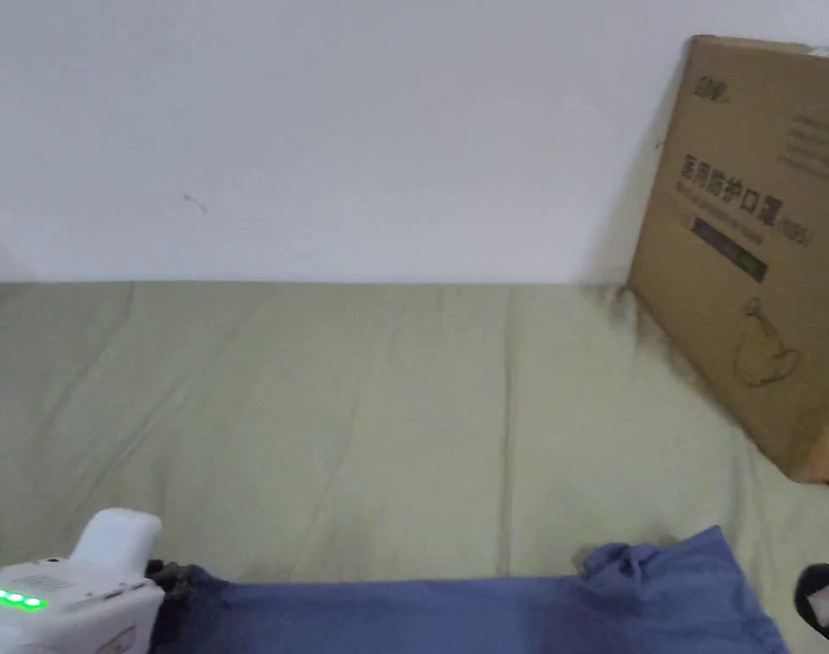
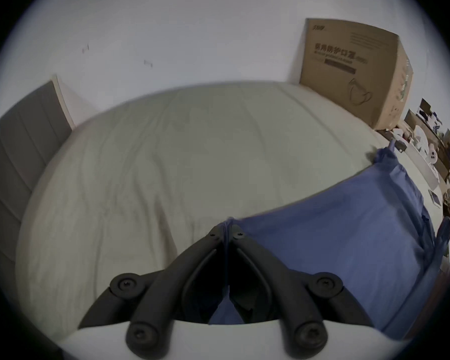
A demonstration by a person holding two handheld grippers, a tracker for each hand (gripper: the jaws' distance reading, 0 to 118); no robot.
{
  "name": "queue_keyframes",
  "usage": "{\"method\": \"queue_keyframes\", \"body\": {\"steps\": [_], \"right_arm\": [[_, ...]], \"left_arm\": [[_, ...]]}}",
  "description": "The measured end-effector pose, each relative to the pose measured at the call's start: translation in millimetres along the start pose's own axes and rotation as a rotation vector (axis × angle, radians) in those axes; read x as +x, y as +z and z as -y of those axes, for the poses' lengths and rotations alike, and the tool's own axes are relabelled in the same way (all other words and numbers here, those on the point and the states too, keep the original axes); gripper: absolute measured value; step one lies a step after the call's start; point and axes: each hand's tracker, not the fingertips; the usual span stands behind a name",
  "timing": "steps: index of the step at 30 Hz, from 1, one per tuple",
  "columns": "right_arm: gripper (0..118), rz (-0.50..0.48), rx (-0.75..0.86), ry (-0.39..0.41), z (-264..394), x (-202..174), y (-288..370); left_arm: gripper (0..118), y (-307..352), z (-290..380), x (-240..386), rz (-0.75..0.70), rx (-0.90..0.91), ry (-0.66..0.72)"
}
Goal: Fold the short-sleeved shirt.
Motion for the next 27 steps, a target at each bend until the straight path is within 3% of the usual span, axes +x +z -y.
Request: {"method": "queue_keyframes", "body": {"steps": [3,4,5,6,7,9,14,17,19,20,22,23,27], "right_arm": [[6,0.015,-0.212,-0.039,-24,48,-55],[26,0.007,-0.273,-0.065,-28,64,-73],[63,0.046,-0.312,-0.069,-33,82,-92],[107,0.113,-0.35,-0.036,-35,92,-110],[118,0.145,-0.387,-0.021,-33,102,-127],[118,0.216,-0.397,-0.065,-27,120,-156],[118,0.31,-0.605,-0.065,-8,145,-224],[113,0.368,-0.769,0.003,10,145,-241],[99,0.416,-0.739,0.201,14,126,-235],[91,0.378,-0.722,0.224,13,120,-230],[40,0.317,-0.69,0.208,7,109,-222],[6,0.278,-0.677,0.198,6,103,-218],[5,0.262,-0.544,0.167,-9,81,-185]], "left_arm": [[1,38,-16,-1,0.022,0.111,0.026],[1,51,-21,3,0.027,0.128,0.034],[1,61,-24,5,0.031,0.133,0.034],[1,70,-25,7,0.028,0.149,0.031],[1,75,-25,9,0.025,0.151,0.026],[1,82,-29,9,0.024,0.152,0.021],[1,83,-28,4,0.017,0.126,0.057],[1,77,-24,-4,-0.002,0.086,0.08],[1,74,-20,-8,-0.007,0.059,0.093],[1,71,-17,-12,-0.005,0.045,0.098],[1,70,-14,-13,-0.014,0.022,0.097],[1,71,-12,-13,-0.017,0.014,0.1],[1,85,-13,-16,-0.031,0.009,0.138]]}}
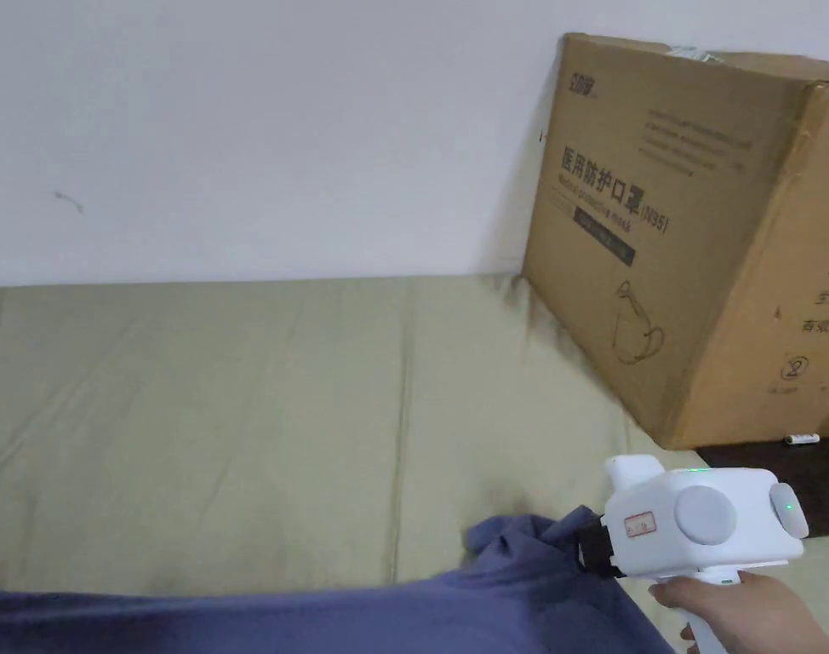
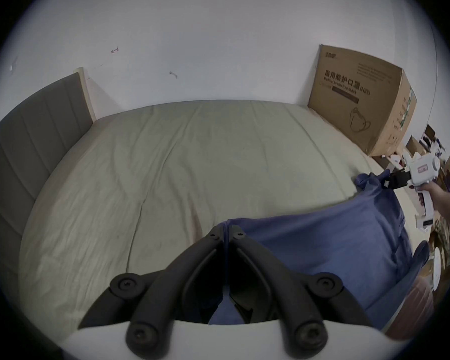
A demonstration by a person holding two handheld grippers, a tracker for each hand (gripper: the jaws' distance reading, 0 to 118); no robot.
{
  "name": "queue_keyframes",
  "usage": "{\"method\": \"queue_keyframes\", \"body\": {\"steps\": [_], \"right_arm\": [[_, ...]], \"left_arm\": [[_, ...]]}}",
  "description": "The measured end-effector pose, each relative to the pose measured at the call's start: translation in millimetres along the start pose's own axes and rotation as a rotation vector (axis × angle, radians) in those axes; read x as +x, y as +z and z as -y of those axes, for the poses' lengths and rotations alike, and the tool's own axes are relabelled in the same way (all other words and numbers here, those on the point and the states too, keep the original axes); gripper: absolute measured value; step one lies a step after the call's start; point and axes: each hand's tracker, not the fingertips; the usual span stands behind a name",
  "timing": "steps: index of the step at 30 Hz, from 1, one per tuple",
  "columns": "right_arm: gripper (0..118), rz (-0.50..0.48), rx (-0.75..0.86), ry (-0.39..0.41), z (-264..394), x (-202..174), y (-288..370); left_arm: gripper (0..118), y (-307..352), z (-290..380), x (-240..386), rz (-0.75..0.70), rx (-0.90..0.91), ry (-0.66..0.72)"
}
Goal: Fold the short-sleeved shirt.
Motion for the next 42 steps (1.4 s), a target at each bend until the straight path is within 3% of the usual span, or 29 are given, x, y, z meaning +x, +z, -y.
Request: {"method": "queue_keyframes", "body": {"steps": [2,12,19,28,32,36,42], "right_arm": [[5,-0.01,0.086,-0.029,2,1,33],[5,-0.056,0.368,-0.005,-24,-2,233],[5,-0.034,0.511,0.004,-84,-18,316],[5,0.122,0.696,0.022,-202,-51,351],[5,0.149,0.732,0.022,-254,-58,355],[5,0.191,0.787,0.007,-298,-60,350],[5,0.251,0.828,0.057,-336,-66,328]], "left_arm": [[1,17,-4,0,0.005,0.037,0.03],[1,134,-60,18,0.028,0.262,-0.005],[1,196,-130,26,0.022,0.385,-0.041],[1,175,-231,27,0.012,0.44,-0.04],[1,154,-276,28,-0.014,0.487,-0.046],[1,133,-318,28,-0.03,0.537,-0.044],[1,98,-355,35,-0.108,0.558,-0.12]]}}
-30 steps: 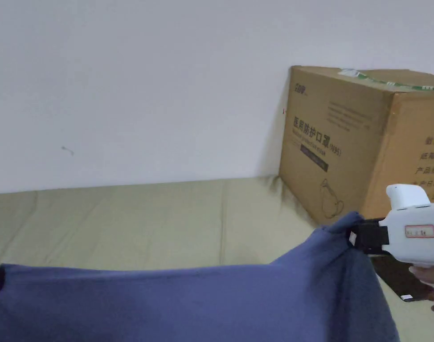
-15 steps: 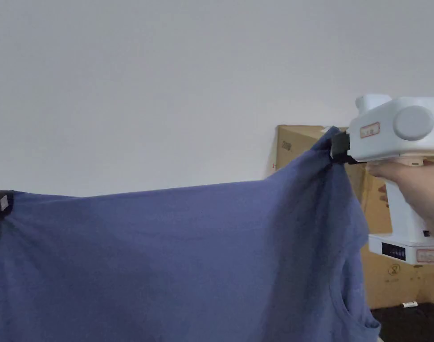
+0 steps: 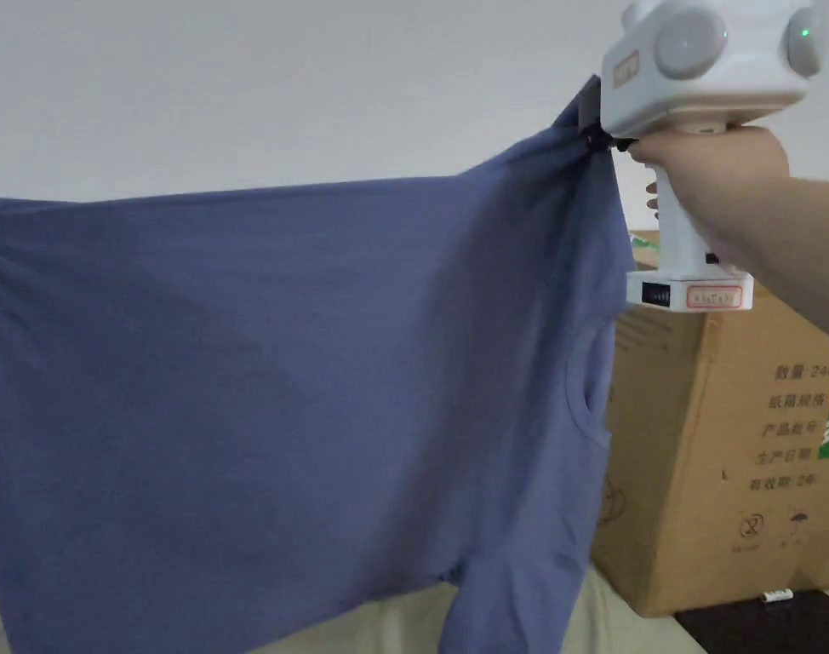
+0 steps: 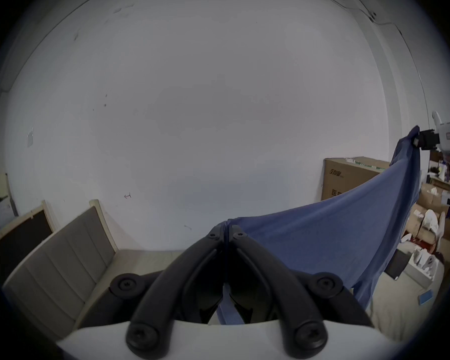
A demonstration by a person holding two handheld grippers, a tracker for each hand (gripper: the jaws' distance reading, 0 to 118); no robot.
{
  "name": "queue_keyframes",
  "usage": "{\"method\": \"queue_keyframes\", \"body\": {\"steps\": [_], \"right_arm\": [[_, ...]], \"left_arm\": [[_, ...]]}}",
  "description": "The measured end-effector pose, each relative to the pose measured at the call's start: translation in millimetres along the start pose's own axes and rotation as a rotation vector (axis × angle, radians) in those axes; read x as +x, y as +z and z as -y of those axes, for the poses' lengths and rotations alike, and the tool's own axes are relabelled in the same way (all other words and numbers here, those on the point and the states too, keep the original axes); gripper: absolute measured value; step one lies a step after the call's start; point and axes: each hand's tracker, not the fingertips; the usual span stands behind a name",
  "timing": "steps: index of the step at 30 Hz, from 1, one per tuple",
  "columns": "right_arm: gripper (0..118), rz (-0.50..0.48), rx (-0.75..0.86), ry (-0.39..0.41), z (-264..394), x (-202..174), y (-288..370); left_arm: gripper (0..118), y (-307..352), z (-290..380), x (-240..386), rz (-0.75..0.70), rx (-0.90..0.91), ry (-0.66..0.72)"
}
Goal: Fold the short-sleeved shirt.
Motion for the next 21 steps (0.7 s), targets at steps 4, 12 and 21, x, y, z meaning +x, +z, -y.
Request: {"method": "queue_keyframes", "body": {"steps": [4,12,21], "right_arm": [[5,0.007,-0.025,0.007,37,-6,-23],[5,-0.033,-0.399,-0.19,273,-1,-32],[5,-0.107,-0.828,-0.055,502,49,130]], "left_arm": [[1,-29,23,2,-0.016,-0.025,-0.005],[1,-32,204,26,0.059,-0.377,0.084],[1,131,405,36,0.211,-0.727,0.127]]}}
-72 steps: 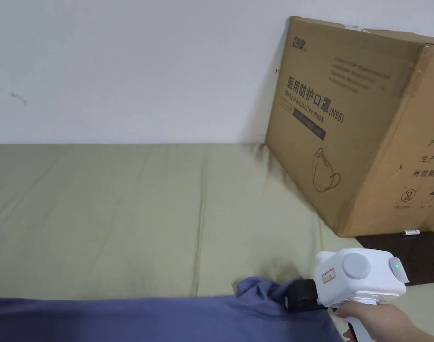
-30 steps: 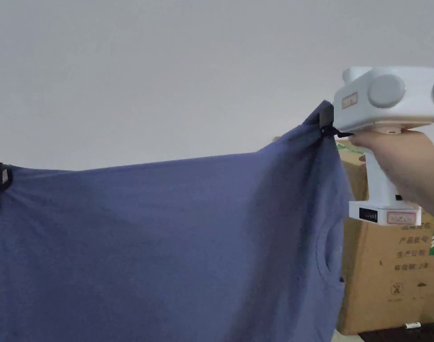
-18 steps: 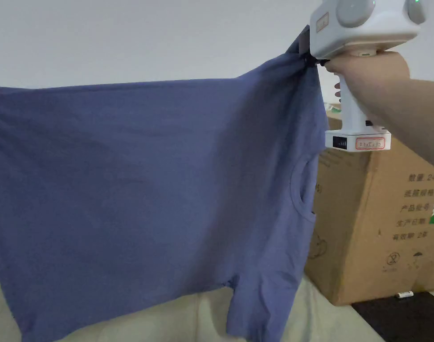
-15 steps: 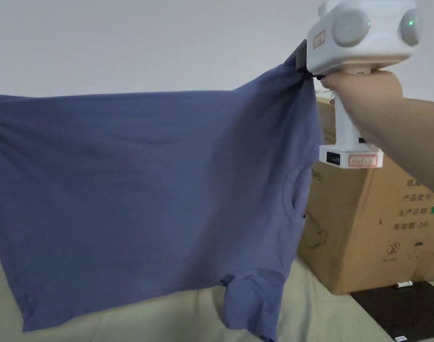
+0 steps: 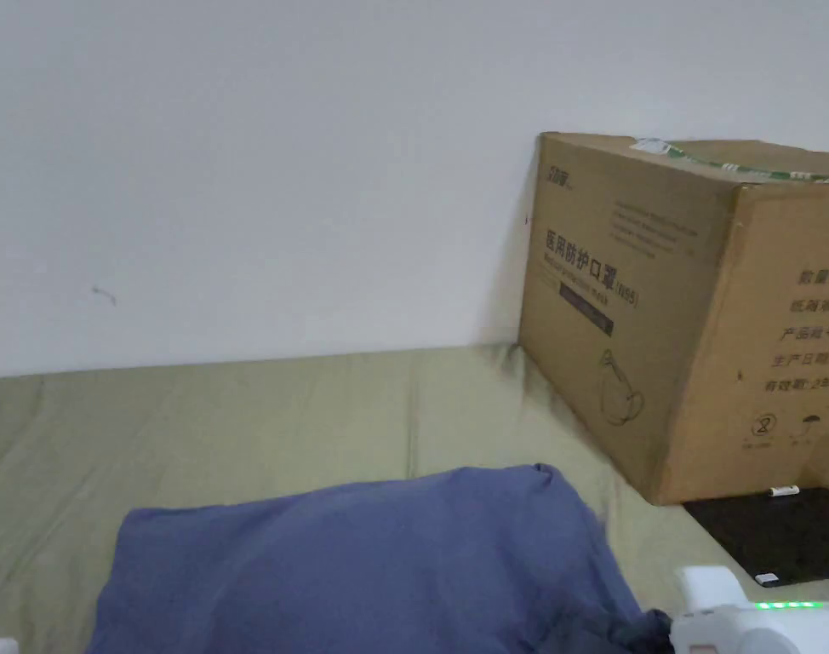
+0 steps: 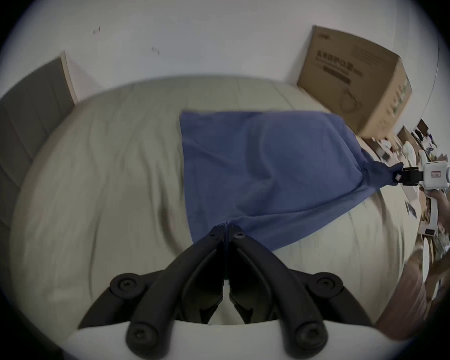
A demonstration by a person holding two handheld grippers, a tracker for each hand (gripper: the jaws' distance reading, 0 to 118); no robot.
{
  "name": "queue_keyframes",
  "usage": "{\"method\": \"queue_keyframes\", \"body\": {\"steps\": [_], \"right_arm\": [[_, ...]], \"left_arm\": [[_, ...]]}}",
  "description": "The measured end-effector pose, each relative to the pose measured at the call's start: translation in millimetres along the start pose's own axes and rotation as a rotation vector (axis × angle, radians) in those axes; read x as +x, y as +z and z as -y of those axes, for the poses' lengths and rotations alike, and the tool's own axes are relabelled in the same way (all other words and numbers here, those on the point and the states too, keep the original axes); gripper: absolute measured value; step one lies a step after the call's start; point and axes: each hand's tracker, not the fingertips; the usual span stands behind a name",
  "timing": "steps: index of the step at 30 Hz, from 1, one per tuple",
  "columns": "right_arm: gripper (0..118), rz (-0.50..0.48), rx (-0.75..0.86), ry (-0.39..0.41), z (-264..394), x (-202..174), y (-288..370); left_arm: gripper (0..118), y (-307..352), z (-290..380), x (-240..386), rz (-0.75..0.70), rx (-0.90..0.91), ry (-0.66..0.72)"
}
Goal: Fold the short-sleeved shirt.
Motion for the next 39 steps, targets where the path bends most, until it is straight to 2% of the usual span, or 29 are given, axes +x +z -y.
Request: {"method": "queue_keyframes", "body": {"steps": [3,7,9,17,18,19,20,21,22,23,24,25,27,30,32,33,34,35,36,37,38,39], "right_arm": [[5,-0.037,-0.036,-0.008,62,26,40],[5,-0.063,-0.112,0.083,127,45,90],[5,-0.068,-0.135,0.1,149,50,105],[5,-0.073,-0.187,0.099,182,50,108],[5,-0.069,-0.184,0.106,183,48,106],[6,-0.073,-0.177,0.106,183,47,104],[14,-0.099,-0.139,0.1,184,46,107],[36,-0.123,-0.099,0.103,183,45,111],[71,-0.113,-0.094,0.097,181,44,117],[108,-0.116,-0.075,0.073,179,43,125],[118,-0.135,-0.02,0.036,177,42,135],[118,-0.162,0.052,-0.002,175,40,149],[118,-0.185,0.152,-0.04,169,36,173],[118,-0.103,0.382,0.014,160,18,213],[117,-0.1,0.528,0.004,156,4,243],[116,-0.106,0.609,-0.022,156,-3,256],[113,-0.149,0.679,-0.053,157,-10,268],[101,-0.198,0.752,-0.082,158,-15,279],[78,-0.228,0.829,-0.111,160,-22,289],[40,-0.233,0.878,-0.133,161,-29,296],[1,-0.229,0.891,-0.137,160,-35,299],[1,-0.236,0.881,-0.142,158,-43,302]], "left_arm": [[1,38,56,1,0.012,-0.024,-0.014],[1,90,109,10,0.05,-0.032,-0.048],[1,106,128,17,0.062,-0.049,-0.062],[1,118,163,17,0.067,-0.146,-0.12],[3,116,162,16,0.072,-0.141,-0.116],[10,117,162,16,0.08,-0.136,-0.112],[27,119,161,16,0.082,-0.123,-0.108],[47,124,160,15,0.084,-0.106,-0.097],[78,130,160,16,0.108,-0.075,-0.062],[118,134,158,16,0.121,-0.059,-0.031],[115,141,153,16,0.149,-0.037,0.013],[111,152,152,19,0.237,0.026,0.054],[113,168,141,17,0.229,0.074,0.085],[113,207,118,31,0.235,0.26,0.082],[110,233,113,46,0.23,0.389,0.089],[101,247,116,56,0.198,0.475,0.086],[85,265,120,71,0.158,0.599,0.085],[52,276,125,82,0.121,0.673,0.075],[27,285,130,93,0.09,0.727,0.047],[9,291,134,102,0.057,0.758,0.004],[7,288,140,99,0.025,0.781,-0.02],[4,290,144,101,0.002,0.789,-0.04]]}}
